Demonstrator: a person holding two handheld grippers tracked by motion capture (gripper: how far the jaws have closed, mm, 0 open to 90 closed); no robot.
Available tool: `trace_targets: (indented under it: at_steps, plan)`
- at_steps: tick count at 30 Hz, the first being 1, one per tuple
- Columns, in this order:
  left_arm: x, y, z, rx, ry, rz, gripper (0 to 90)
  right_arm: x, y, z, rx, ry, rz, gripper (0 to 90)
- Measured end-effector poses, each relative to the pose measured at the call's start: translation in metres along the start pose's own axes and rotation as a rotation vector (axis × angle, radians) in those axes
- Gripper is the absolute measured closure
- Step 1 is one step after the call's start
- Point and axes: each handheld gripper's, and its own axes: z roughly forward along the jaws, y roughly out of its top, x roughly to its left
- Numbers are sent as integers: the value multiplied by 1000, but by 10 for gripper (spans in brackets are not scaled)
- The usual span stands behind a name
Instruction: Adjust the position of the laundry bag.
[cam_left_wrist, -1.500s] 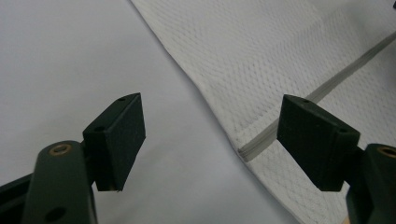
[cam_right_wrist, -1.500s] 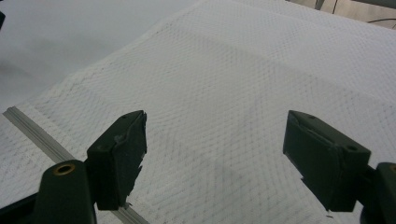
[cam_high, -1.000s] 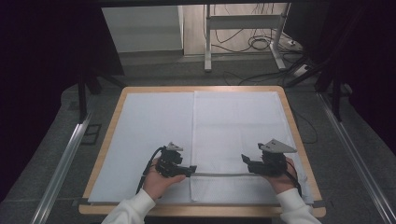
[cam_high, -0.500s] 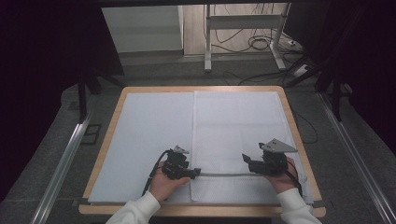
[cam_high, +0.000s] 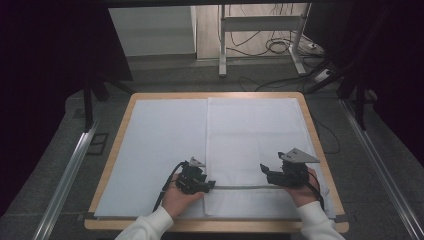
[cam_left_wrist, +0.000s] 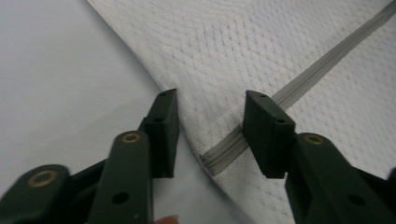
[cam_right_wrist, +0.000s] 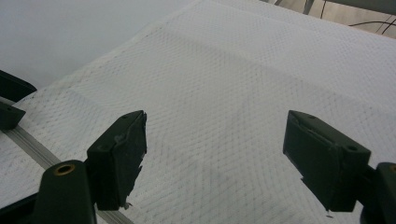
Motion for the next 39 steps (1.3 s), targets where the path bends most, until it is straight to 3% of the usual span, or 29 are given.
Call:
trace_targets:
  at_steps: [5,6,9,16,19,21,22,24,25,29,30,34,36,39]
  plan:
    - [-4,1,2,-5,42,43,692,0,1,-1,-4,-1,1,209]
    - [-4,1,3,-7,46,52,754,0,1,-1,-5,-3,2,209]
    - [-4,2,4,-9,47,70,814,0,1,-2,-6,-5,2,209]
    - [-1,3,3,-10,31,61,863,-4,2,-4,-2,-16,11,209]
    - [0,3,2,-11,23,58,872,-11,4,-6,39,-45,34,211]
    - [1,3,2,-13,21,57,878,-22,8,-11,83,-69,65,223]
    - [1,3,2,-14,19,56,878,-22,8,-11,83,-69,65,223]
    - [2,3,2,-16,15,56,884,-37,13,-19,93,-71,107,225]
    - [2,3,1,-19,12,54,884,-37,13,-19,93,-71,107,225]
    - [4,3,0,-21,-2,47,890,-60,16,-30,153,-77,133,231]
    - [4,3,0,-20,-4,47,891,-72,13,-34,191,-98,166,236]
    - [5,3,0,-21,-10,46,892,-87,5,-40,246,-128,206,273]
    - [5,3,0,-22,-13,44,892,-100,-4,-44,256,-154,233,339]
    - [5,3,0,-22,-12,45,892,-106,-10,-44,277,-165,247,364]
